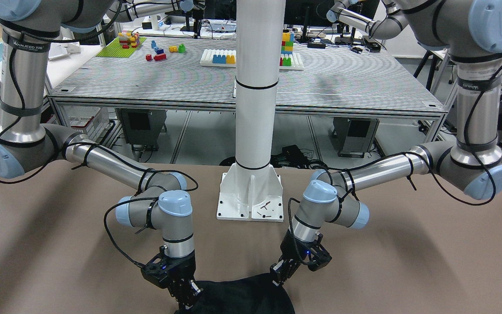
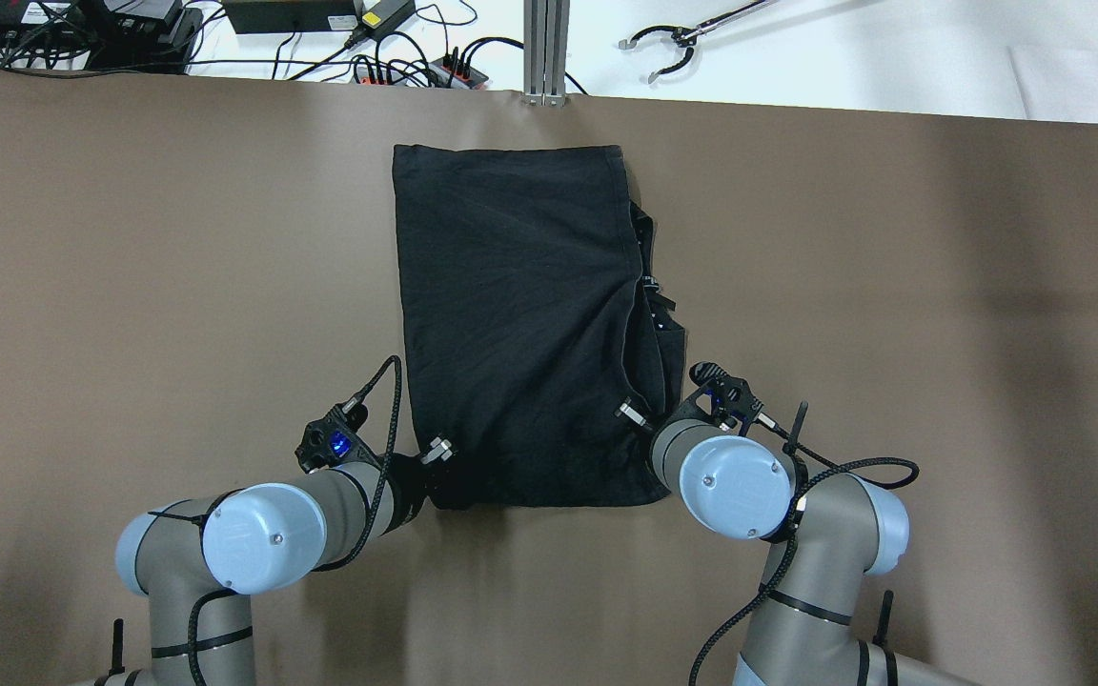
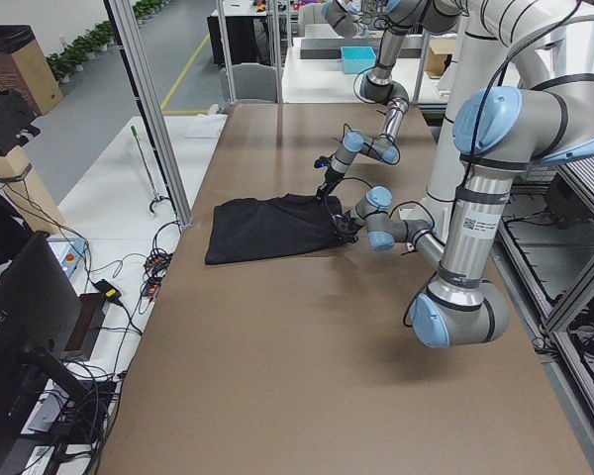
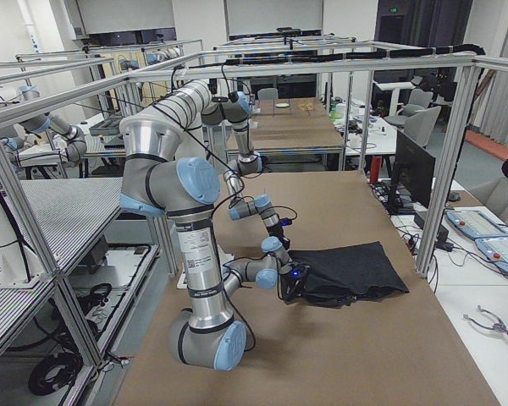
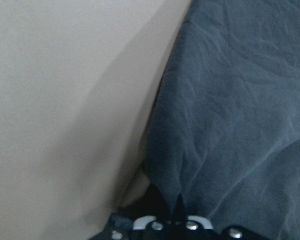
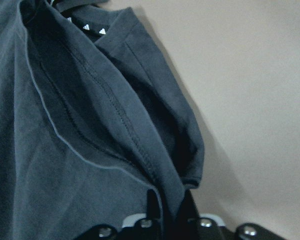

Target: Fold clothes

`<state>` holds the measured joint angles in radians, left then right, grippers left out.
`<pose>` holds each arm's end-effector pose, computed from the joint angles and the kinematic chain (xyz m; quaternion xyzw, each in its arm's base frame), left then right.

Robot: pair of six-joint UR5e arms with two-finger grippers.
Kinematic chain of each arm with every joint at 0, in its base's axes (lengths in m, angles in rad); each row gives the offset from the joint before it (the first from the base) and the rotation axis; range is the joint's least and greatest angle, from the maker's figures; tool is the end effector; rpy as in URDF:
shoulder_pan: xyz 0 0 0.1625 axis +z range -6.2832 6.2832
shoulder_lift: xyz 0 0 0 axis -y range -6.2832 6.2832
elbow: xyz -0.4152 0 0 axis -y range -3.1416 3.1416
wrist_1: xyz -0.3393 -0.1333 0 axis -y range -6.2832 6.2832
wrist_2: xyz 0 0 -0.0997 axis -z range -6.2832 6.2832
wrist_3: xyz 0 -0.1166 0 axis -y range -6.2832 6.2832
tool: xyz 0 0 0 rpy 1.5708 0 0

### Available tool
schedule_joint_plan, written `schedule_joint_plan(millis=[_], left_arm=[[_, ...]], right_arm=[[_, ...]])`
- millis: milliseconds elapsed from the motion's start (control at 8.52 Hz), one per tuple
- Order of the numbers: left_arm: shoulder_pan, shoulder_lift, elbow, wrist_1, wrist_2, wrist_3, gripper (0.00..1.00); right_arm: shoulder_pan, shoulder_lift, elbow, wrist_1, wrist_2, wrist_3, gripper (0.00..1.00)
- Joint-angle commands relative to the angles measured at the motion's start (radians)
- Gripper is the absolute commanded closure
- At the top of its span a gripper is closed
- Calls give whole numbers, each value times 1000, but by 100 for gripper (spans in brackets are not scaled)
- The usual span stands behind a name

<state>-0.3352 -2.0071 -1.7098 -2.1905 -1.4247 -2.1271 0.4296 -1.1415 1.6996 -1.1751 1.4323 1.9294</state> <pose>0.5210 -0.3406 0.3038 -0.0019 0.5643 -0.3925 0.7263 -0.4946 -0.3909 0.3458 0.0777 -0.4555 0.3696 0.8062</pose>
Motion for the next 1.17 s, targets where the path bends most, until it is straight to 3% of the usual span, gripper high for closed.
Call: schedule_joint_plan(millis=[0,352,469,587,704,822,1056], left_arm=[[-2,-1,-7,0,-2,12,100],[-2,57,-127,2,-13,44,100],[19,114,-213,3,-31,44,100],[95,210,-358,18,-19,44,100],[119,252,-528,141,-25,44,100],[119,217,-616,301,-30,49,100],[9,57,-535,414,-57,160,100]], right_arm=[[3,-30,49,-1,-1,-3,100],[-23,-76,170,-18,3,-1,100],[-99,-149,272,-44,-1,2,100],[-159,-231,416,-92,-24,6,100],[-207,-275,552,-176,-32,32,100],[-209,-267,628,-258,-30,40,100],[-178,-235,611,-293,-29,27,100]])
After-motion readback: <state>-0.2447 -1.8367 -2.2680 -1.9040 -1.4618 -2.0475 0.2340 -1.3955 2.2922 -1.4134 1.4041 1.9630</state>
